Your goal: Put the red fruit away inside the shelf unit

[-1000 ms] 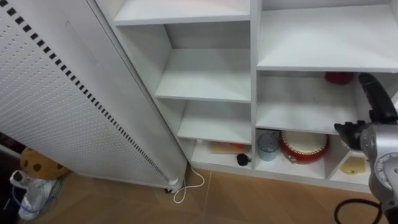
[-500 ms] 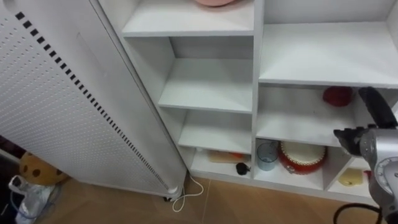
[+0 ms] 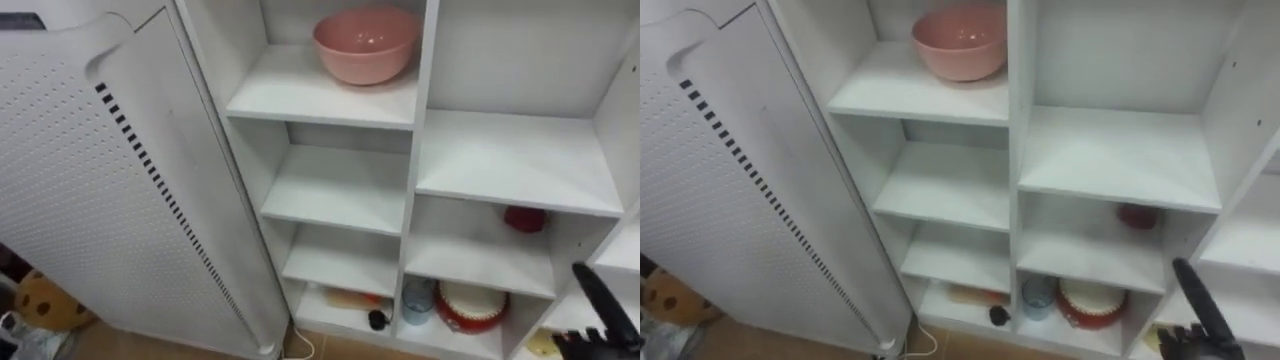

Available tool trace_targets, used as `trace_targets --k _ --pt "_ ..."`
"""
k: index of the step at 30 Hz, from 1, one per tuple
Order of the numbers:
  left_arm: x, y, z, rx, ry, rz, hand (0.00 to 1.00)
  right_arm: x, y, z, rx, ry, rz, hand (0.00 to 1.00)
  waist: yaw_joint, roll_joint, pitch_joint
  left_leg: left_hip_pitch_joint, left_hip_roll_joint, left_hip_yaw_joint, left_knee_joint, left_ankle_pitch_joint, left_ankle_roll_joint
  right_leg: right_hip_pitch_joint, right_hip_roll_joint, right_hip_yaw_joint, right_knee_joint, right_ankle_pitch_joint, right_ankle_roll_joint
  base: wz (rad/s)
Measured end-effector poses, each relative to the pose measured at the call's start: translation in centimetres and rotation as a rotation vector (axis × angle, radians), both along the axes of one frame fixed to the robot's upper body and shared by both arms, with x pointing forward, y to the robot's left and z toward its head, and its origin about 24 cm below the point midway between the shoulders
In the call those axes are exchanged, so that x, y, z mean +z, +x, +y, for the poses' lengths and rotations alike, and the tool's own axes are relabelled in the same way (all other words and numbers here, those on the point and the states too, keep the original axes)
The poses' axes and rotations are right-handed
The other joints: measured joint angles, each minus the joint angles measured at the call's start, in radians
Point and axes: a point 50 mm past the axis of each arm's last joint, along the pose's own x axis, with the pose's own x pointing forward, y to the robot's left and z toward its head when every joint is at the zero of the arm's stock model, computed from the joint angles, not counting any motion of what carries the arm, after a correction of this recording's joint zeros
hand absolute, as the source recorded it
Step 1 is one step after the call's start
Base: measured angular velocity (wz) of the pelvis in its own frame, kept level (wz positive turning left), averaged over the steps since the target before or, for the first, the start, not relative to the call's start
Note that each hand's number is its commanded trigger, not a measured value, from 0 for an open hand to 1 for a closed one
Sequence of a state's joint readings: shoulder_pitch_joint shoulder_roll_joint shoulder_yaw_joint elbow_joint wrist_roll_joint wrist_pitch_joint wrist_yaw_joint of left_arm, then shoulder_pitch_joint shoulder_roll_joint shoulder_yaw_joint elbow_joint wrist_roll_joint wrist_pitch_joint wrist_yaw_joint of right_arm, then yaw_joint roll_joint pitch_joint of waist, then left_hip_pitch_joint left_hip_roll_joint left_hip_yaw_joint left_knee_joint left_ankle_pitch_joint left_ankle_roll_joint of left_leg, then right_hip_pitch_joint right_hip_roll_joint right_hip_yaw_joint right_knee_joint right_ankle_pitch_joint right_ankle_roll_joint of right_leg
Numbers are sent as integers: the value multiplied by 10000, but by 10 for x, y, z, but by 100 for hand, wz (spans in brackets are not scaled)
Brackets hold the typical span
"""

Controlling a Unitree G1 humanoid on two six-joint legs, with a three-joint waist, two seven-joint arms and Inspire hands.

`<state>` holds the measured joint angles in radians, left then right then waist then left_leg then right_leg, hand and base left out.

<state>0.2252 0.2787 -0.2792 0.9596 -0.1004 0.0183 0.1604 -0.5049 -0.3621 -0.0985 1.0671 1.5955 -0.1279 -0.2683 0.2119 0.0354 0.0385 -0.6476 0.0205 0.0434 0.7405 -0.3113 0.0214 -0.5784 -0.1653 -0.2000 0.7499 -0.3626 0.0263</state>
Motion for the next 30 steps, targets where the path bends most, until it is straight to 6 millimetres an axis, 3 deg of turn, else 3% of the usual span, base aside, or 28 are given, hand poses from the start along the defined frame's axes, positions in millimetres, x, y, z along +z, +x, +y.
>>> trace_targets --k 3,7,11,17,23,26,30 --pt "-1 -6 4 252 3 278 0 -37 -33 6 1085 -797 1306 0 -212 -20 -1 730 36 75 -626 31 -38 740 131 -2 -727 163 40 -10" --pt "-3 -8 3 639 -46 291 0 -89 -92 28 3335 -1603 3663 0 -603 -124 -40 1790 55 69 -1440 59 -90 1851 296 -71 -1700 376 105 0" --pt "-4 -10 0 678 -48 269 0 -126 -156 51 6068 -2119 5825 0 -886 -390 -196 2903 45 80 -2345 131 -176 3016 471 -93 -2756 579 180 -3" --pt "-5 -20 1 562 332 485 0 -142 -213 54 8477 -2856 7764 0 -1499 -632 -334 4664 45 83 -3422 184 -247 5052 668 -331 -4460 922 257 3" --pt "-5 -25 1 -26 809 760 0 -149 -255 58 10482 -3302 9003 0 -1612 -824 -339 5855 20 128 -4079 192 -262 6260 763 -365 -5375 1136 340 0" --pt "-6 -36 2 94 943 1199 0 -151 -270 63 10879 -3145 9461 0 -1681 -814 -332 6413 17 131 -4366 196 -270 6735 788 -372 -5530 1167 347 -6" --pt "-8 -43 -1 648 858 1539 0 -153 -278 66 10644 -2646 9667 0 -1813 -810 -330 6643 -2 133 -4388 196 -270 6990 797 -245 -5656 1168 347 -3"
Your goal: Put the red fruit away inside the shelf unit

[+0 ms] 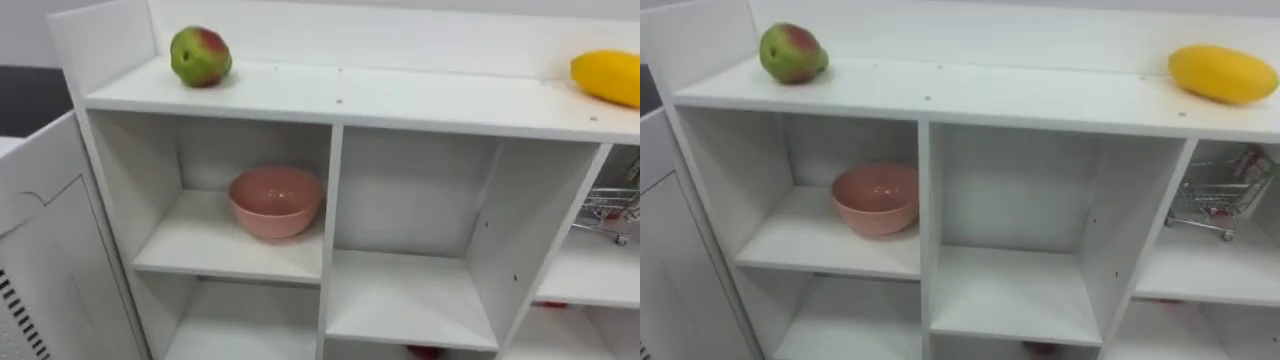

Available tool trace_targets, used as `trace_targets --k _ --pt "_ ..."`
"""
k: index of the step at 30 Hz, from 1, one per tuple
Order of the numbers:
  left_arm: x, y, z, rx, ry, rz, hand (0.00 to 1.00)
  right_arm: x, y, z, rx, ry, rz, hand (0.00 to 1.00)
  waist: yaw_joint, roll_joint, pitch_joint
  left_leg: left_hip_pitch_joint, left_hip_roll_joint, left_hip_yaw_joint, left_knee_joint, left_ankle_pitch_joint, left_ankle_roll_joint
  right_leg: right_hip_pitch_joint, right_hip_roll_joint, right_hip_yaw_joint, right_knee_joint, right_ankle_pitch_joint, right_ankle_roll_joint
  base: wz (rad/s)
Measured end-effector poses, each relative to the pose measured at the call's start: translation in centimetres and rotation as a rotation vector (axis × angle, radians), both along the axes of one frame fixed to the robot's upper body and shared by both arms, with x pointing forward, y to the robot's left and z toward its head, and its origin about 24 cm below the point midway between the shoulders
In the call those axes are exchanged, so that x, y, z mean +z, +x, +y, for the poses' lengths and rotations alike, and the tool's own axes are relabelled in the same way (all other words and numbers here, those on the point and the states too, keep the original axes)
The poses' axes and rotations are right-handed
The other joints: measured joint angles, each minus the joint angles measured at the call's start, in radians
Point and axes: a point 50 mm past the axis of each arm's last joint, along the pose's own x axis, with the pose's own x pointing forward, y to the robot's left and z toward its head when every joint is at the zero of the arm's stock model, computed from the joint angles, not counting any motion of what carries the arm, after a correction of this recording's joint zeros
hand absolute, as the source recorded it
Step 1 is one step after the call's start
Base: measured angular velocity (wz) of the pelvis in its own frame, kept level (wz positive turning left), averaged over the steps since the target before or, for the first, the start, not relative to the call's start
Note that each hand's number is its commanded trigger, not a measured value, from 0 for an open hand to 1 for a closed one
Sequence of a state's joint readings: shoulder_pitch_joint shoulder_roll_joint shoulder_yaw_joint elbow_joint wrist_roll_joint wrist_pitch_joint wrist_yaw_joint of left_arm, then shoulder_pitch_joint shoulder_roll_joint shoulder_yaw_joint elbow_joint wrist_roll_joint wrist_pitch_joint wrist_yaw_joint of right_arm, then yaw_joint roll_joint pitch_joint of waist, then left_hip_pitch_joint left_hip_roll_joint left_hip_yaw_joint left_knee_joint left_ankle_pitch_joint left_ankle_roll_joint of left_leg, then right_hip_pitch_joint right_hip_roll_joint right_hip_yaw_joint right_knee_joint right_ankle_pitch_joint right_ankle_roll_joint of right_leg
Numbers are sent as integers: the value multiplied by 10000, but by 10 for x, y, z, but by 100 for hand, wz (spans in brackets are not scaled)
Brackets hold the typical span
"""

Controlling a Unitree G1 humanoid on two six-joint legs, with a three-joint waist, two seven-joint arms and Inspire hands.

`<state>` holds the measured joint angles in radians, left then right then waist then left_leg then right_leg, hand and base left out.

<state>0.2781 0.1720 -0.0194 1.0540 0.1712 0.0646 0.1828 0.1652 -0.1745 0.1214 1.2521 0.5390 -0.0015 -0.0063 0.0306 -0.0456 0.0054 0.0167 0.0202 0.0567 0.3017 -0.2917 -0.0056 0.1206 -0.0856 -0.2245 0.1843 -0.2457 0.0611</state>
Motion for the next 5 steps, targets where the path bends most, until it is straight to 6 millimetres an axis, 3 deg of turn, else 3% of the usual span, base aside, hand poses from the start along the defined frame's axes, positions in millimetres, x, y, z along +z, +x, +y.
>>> trace_targets --k 5 --pt "0 -7 3 287 125 435 0 -1 -10 -1 -584 250 359 0 -40 54 24 318 -3 3 -58 -1 -1 311 8 40 -32 0 0 -1"
